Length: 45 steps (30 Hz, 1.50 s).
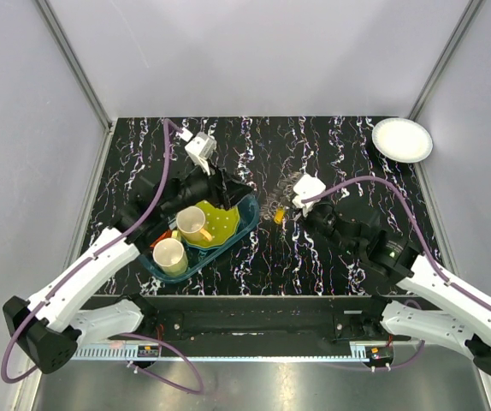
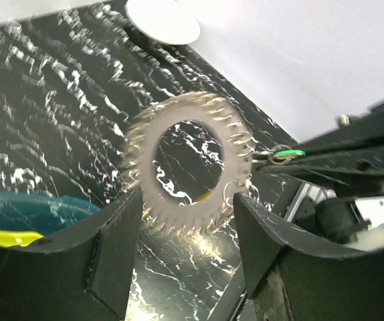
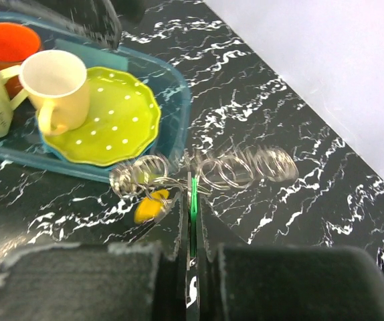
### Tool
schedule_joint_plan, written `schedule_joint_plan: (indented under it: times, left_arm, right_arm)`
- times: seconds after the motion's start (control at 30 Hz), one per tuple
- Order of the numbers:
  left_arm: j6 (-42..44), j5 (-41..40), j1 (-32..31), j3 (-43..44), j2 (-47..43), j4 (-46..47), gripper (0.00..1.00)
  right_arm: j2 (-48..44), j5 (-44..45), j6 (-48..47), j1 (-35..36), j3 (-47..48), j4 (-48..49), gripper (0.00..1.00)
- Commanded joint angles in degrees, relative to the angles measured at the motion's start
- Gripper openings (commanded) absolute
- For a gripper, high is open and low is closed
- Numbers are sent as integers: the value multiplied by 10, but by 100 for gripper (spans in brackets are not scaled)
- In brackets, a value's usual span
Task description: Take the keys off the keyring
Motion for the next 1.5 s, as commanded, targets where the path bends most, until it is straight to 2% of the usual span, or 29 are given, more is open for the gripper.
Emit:
schedule_joint_plan:
  times: [0.0,0.17,0.23,0.53,0.83,0.97,1.17,1.47]
  left_arm:
    - [138,115,1,22,-39,14,59]
    - [181,217,-5,1,-51,37,57]
    - [186,227,-15,0,-50,37,56]
    - [209,224,-57,-27,-45,44,51]
    - [218,207,-82,-31,-41,59,48]
    - [218,213,-84,-36,-37,64,41]
    - [210,246,-85,-35,-38,90,42]
    - [219,197,-90,-32,-37,85,45]
  right_arm:
    - [-26,-91,-41,0,17,0,0]
    - [-31,-117,-20,0,21,2,0]
    - [-29,-136,-15,0,24,3,0]
    - [-33,-205,-2,0,2,38,0]
    - [-23,-225,13,-1,-11,88,0]
    - [-24,-225,30,0,-11,98,0]
    - [-26,-221,54,0,-14,109,0]
    - [-3,-198,93,0,24,58,0]
